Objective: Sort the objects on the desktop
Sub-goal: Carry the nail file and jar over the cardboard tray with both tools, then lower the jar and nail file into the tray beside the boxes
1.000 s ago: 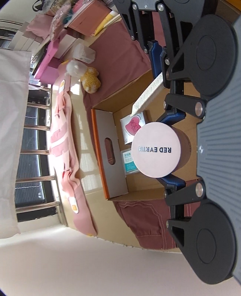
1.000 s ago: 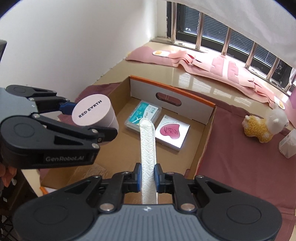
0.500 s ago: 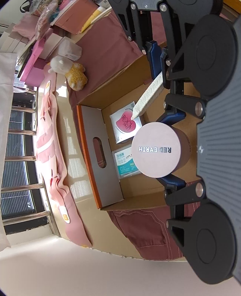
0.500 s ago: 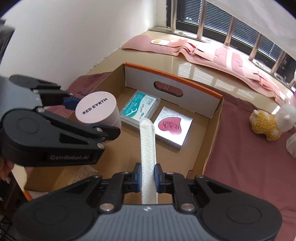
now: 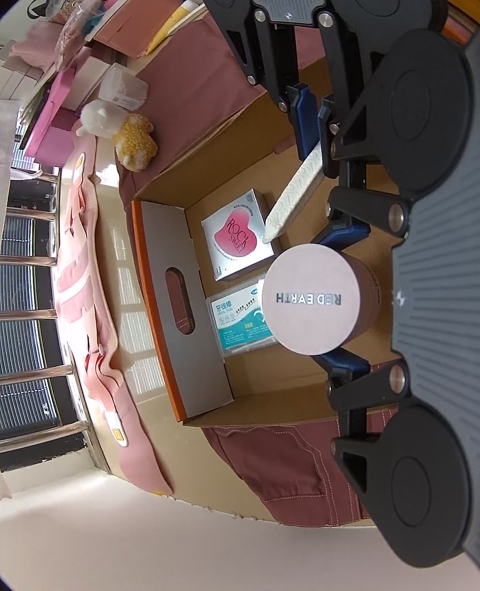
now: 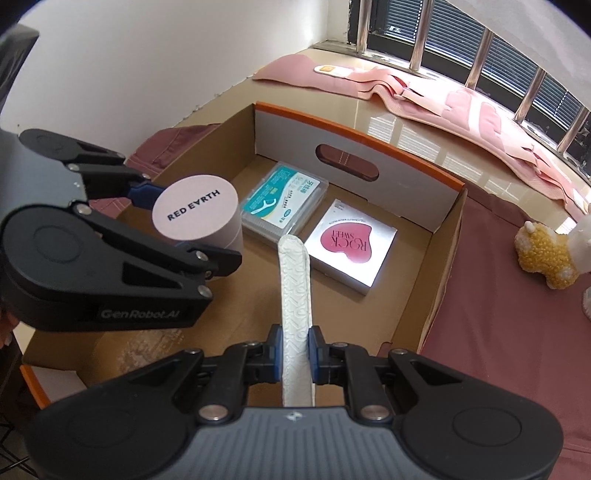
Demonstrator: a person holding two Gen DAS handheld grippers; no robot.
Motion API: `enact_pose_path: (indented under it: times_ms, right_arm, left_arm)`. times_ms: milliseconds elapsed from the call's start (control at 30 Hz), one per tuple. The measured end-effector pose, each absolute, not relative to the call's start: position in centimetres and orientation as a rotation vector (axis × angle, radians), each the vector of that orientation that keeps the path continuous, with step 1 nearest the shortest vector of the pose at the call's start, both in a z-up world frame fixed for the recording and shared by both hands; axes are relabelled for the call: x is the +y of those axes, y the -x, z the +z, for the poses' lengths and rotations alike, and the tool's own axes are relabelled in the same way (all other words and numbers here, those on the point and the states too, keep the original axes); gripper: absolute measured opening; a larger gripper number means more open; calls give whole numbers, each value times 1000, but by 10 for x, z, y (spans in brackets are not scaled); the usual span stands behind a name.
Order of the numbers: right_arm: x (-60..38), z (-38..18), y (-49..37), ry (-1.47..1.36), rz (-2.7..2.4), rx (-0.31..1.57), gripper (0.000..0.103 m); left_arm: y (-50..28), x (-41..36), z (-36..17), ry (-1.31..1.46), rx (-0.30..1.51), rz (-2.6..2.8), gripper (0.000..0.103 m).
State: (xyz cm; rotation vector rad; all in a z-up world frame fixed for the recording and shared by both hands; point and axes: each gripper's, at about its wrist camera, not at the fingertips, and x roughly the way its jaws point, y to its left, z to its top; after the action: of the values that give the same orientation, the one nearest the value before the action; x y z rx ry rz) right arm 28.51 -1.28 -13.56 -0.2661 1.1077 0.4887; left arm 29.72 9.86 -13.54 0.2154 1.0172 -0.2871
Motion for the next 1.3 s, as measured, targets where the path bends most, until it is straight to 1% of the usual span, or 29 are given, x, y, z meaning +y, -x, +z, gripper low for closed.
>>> enact_pose_path:
  times_ms: [733, 1300]
  right_arm:
    - [1, -154, -290, 392, 528, 1114, 13]
    - [4, -161, -292, 433, 516, 1107, 13]
  left_arm:
    - [-302, 94, -157, -212, 1043, -252, 56]
    - [-306, 95, -164, -223, 1042, -243, 56]
